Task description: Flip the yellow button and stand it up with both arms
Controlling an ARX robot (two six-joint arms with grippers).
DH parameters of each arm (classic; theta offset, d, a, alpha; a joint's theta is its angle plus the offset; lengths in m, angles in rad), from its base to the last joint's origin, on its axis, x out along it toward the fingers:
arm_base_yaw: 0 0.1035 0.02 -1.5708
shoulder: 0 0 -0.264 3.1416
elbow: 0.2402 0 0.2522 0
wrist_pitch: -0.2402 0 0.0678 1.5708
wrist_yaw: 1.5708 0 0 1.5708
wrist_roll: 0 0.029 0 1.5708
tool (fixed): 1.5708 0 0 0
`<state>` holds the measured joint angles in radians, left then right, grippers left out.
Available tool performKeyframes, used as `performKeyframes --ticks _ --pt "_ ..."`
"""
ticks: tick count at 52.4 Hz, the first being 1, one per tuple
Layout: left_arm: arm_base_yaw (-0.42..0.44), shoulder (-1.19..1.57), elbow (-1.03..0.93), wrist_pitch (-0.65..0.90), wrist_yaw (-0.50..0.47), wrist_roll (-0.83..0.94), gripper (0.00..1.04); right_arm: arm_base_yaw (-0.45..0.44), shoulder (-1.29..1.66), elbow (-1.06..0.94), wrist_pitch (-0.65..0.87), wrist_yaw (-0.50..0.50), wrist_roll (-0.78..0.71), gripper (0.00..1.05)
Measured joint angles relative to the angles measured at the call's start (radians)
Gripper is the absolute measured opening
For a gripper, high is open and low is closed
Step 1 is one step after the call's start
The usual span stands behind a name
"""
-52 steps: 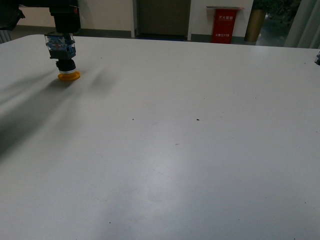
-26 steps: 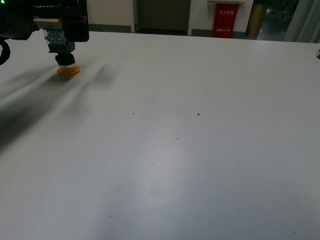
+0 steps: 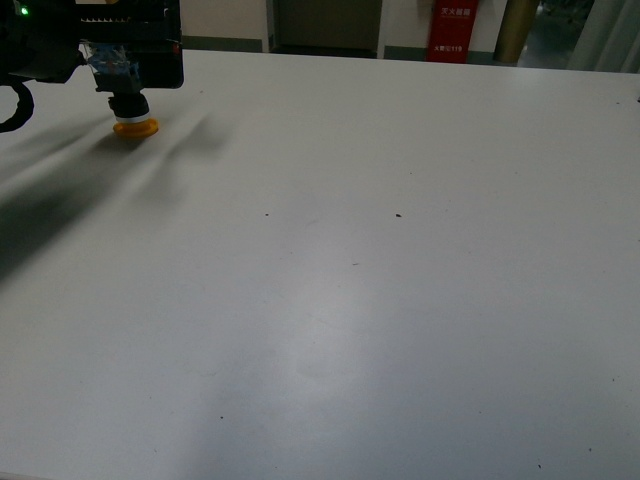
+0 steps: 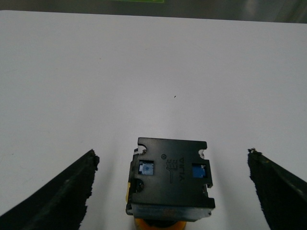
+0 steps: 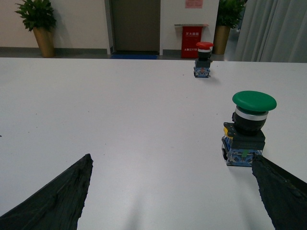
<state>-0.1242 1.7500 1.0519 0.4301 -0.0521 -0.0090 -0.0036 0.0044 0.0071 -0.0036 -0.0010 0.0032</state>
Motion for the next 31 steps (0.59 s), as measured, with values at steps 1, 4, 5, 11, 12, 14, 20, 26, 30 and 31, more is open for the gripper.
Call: performKeyframes --ticks 1,4,5,11,12,14,20,26,30,31 --pt "0.0 0.002 0.002 0.0 0.0 0.0 0.91 0.0 0.0 0.0 0.0 0.0 0.0 0.97" --pt "0.002 0.003 0.003 0.0 -0.003 0.0 0.8 0.0 0.0 0.0 0.0 0.0 0.0 0.97" --pt "0.003 0.004 0.004 0.0 -0.005 0.0 0.76 0.0 0.0 0.0 0.0 0.0 0.0 0.97" --pt "0.005 0.004 0.006 0.005 -0.018 0.0 0.62 0.0 0.0 0.0 0.0 0.0 0.0 0.97" --pt "0.006 0.004 0.006 0.005 -0.021 0.0 0.6 0.0 0.0 0.0 0.0 0.0 0.0 0.97" --pt "0.007 0.005 0.006 0.006 -0.02 0.0 0.53 0.0 0.0 0.0 0.0 0.0 0.0 0.97" --pt "0.01 0.005 0.006 0.018 -0.023 -0.004 0.38 0.0 0.0 0.0 0.0 0.0 0.0 0.97" --pt "0.011 0.005 -0.002 0.036 -0.024 -0.009 0.36 0.0 0.0 0.0 0.0 0.0 0.0 0.97" --pt "0.011 0.005 -0.015 0.053 -0.026 -0.027 0.36 0.0 0.0 0.0 0.0 0.0 0.0 0.97" --pt "0.01 0.005 -0.019 0.057 -0.024 -0.035 0.36 0.0 0.0 0.0 0.0 0.0 0.0 0.97"
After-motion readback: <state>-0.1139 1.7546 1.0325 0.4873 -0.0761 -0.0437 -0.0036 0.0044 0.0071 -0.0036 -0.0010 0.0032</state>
